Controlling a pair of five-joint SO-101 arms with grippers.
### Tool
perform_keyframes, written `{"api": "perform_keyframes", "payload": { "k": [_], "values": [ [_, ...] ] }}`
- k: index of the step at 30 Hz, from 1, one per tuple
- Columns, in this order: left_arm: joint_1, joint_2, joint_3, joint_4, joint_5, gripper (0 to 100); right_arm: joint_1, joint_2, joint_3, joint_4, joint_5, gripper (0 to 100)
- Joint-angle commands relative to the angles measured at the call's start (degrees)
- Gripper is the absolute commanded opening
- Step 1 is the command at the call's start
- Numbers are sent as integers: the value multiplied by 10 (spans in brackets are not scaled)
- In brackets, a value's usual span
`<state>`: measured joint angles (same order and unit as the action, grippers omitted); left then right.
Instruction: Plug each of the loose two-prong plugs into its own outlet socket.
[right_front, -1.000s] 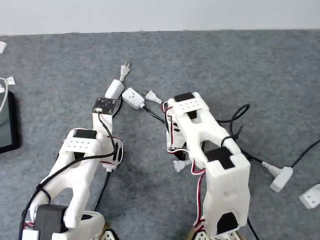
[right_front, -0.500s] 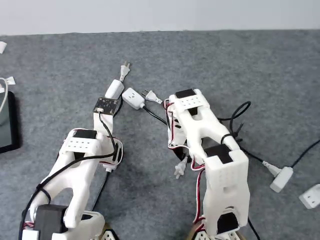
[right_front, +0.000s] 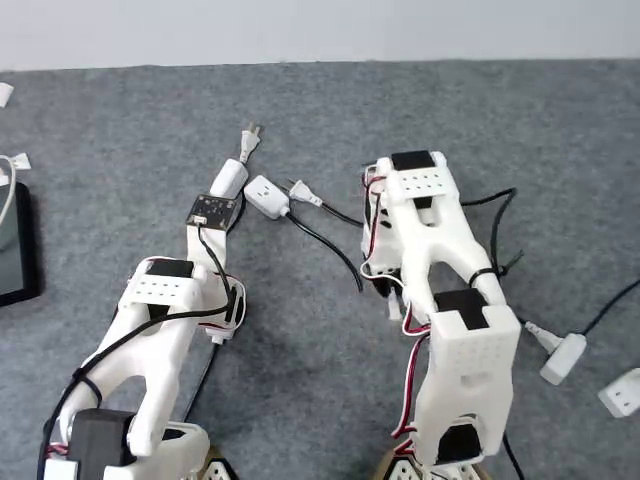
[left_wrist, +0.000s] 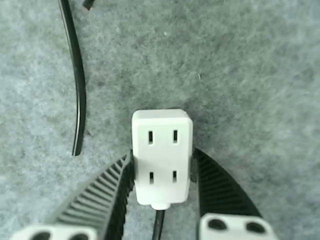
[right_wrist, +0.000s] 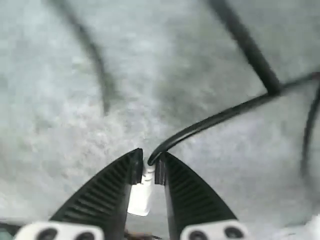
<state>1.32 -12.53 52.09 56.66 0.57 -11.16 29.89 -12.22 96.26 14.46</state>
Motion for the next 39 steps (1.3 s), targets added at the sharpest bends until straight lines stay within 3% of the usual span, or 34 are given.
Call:
{"api": "perform_keyframes", "payload": {
  "k": [1,3,8,13,15,20,25,33,39],
  "values": [
    [2,1,-8,13,8,156,-7,-12,-37,31,194,13],
    [2,1,-8,13,8,156,1,7,-45,29,230,39],
    [2,1,-8,13,9,156,21,44,-80,28,234,187],
    [0,1,-10,11,16,177,22,22,-109,58,229,204],
    [0,1,-10,11,40,212,30,5,-117,65,217,180],
    [0,-3,-7,13,47,258,40,-17,-78,65,102,7],
    [-4,-4,-22,16,30,261,44,-24,-18,22,-5,17],
    [-4,0,-15,9,-103,253,50,-88,119,-104,-86,9],
    [7,2,-3,-37,-113,60,53,-140,215,-195,-91,9]
  ]
}}
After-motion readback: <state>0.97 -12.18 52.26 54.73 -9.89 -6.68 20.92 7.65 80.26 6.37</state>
